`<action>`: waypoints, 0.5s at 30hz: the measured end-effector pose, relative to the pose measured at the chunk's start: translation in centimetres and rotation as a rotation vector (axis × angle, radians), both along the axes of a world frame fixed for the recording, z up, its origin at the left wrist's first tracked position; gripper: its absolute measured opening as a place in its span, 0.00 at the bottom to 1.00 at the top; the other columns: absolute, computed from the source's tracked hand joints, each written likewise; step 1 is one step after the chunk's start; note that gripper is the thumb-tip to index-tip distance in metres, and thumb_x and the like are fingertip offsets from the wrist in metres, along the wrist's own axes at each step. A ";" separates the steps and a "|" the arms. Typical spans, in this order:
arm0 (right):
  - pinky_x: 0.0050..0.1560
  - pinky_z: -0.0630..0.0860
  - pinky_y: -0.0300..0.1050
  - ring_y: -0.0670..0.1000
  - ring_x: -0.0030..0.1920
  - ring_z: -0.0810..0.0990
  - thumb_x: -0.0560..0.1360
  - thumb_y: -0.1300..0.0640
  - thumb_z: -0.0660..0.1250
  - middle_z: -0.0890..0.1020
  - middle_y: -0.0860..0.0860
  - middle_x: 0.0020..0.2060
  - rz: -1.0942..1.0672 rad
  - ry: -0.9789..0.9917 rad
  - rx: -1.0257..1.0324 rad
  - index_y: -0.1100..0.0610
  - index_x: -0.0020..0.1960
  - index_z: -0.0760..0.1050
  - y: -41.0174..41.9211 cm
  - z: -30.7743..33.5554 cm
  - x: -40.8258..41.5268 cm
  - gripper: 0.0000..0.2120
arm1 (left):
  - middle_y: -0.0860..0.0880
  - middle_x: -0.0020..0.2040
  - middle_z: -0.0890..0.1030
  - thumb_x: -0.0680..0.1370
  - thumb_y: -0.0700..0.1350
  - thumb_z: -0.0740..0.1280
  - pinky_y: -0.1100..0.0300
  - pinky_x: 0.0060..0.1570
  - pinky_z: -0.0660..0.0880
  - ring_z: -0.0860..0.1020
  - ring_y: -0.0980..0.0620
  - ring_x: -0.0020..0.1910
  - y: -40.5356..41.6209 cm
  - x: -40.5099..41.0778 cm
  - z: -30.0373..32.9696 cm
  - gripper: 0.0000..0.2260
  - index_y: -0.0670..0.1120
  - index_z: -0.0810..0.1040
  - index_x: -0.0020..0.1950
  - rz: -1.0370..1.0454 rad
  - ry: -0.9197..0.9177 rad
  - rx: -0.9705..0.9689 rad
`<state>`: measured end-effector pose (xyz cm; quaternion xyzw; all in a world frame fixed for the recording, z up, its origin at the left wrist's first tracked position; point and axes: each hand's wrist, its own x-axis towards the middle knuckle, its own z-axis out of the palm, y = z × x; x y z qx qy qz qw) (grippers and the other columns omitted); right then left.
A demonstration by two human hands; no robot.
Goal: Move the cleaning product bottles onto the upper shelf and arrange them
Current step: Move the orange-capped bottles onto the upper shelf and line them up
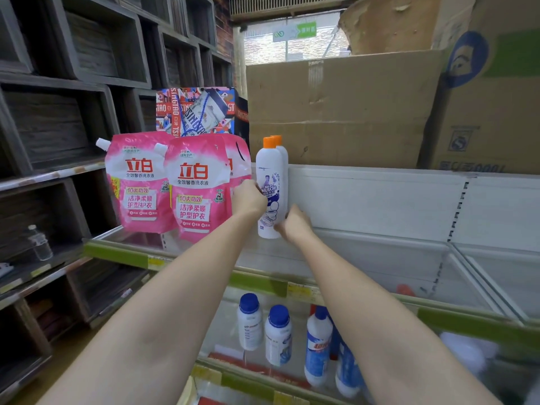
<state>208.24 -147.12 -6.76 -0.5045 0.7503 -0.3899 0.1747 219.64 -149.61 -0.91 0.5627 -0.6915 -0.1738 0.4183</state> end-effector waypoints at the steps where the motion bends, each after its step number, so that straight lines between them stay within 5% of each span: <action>1: 0.58 0.74 0.50 0.62 0.63 0.76 0.75 0.57 0.72 0.75 0.61 0.64 0.014 0.021 -0.007 0.62 0.65 0.69 0.7 0.0 -0.4 0.23 | 0.42 0.47 0.82 0.74 0.33 0.64 0.52 0.42 0.78 0.80 0.41 0.47 0.6 0.0 -0.3 0.09 0.41 0.82 0.49 -0.025 -0.032 0.007; 4: 0.50 0.75 0.48 0.61 0.58 0.78 0.75 0.59 0.71 0.79 0.60 0.58 0.039 0.041 -0.013 0.61 0.60 0.72 3.5 0.3 -1.5 0.16 | 0.44 0.47 0.82 0.74 0.34 0.65 0.56 0.39 0.75 0.79 0.43 0.44 2.8 -0.2 -0.7 0.08 0.44 0.81 0.45 -0.116 -0.105 -0.001; 8: 0.56 0.80 0.56 0.62 0.58 0.80 0.74 0.58 0.71 0.80 0.59 0.51 0.012 0.091 0.014 0.56 0.47 0.70 8.5 0.7 -3.3 0.10 | 0.41 0.47 0.84 0.73 0.35 0.64 0.50 0.49 0.81 0.82 0.41 0.48 6.2 -0.9 -1.3 0.08 0.43 0.82 0.44 -0.211 -0.163 -0.040; 15: 0.54 0.80 0.55 0.61 0.54 0.82 0.73 0.59 0.74 0.82 0.59 0.47 -0.182 0.173 0.034 0.52 0.37 0.68 19.8 1.3 -9.0 0.14 | 0.42 0.42 0.83 0.74 0.36 0.66 0.54 0.47 0.81 0.83 0.43 0.44 14.3 -6.0 -2.1 0.06 0.45 0.80 0.40 -0.475 -0.242 -0.032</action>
